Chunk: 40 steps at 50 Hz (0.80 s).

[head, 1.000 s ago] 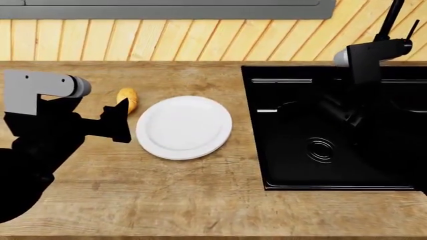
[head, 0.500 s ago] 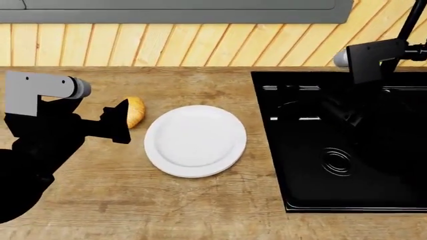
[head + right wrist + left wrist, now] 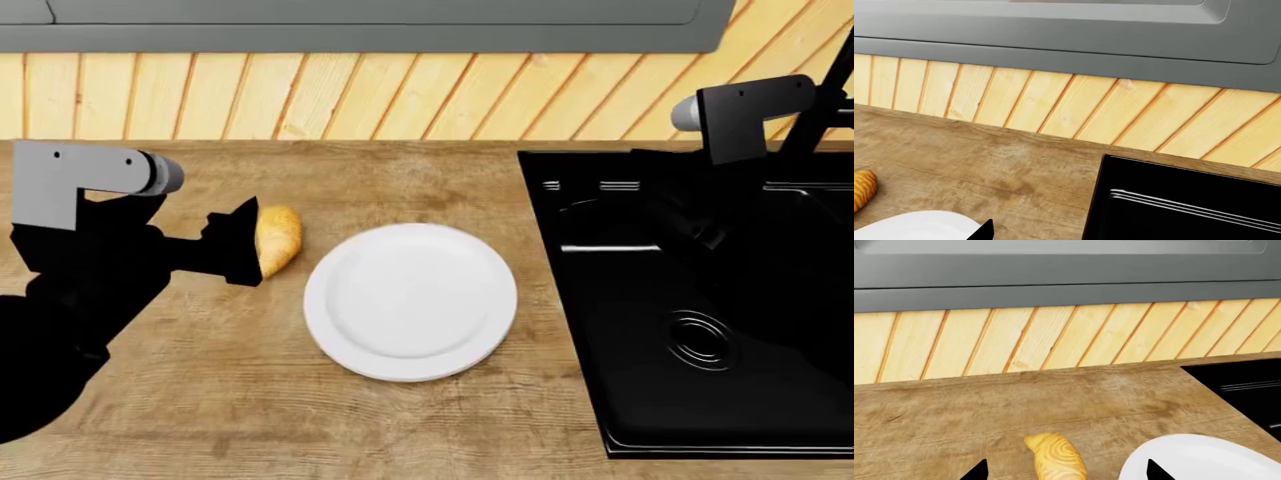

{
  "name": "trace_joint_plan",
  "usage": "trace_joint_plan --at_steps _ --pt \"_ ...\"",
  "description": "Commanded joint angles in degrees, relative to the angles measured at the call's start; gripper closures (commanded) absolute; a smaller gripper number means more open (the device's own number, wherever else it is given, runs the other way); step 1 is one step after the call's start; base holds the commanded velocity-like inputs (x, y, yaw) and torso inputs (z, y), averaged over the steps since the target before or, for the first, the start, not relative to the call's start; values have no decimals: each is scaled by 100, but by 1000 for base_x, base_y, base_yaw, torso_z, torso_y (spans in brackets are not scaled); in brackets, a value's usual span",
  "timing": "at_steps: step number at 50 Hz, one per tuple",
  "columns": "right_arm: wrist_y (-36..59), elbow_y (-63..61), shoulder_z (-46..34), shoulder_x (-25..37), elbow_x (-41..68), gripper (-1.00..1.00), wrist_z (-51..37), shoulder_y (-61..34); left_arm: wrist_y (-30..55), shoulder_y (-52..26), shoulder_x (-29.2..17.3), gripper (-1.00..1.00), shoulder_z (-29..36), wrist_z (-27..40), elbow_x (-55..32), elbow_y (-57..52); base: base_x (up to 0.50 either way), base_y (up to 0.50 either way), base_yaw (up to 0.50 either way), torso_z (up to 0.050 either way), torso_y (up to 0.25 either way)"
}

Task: Place the pastries on the plates.

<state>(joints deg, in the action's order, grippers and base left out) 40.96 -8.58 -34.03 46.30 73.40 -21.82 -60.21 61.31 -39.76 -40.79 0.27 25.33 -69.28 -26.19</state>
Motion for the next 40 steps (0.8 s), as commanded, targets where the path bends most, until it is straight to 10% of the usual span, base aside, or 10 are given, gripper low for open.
trace_joint_plan --at_steps 1,40 --pt "-68 -45 14 13 -72 -100 -1 8 27 -113 -7 -100 54 0 -26 50 176 0 0 0 0" --pt "87 101 29 -25 18 -100 -255 -107 413 -761 316 -100 536 428 15 842 111 22 0 0 0"
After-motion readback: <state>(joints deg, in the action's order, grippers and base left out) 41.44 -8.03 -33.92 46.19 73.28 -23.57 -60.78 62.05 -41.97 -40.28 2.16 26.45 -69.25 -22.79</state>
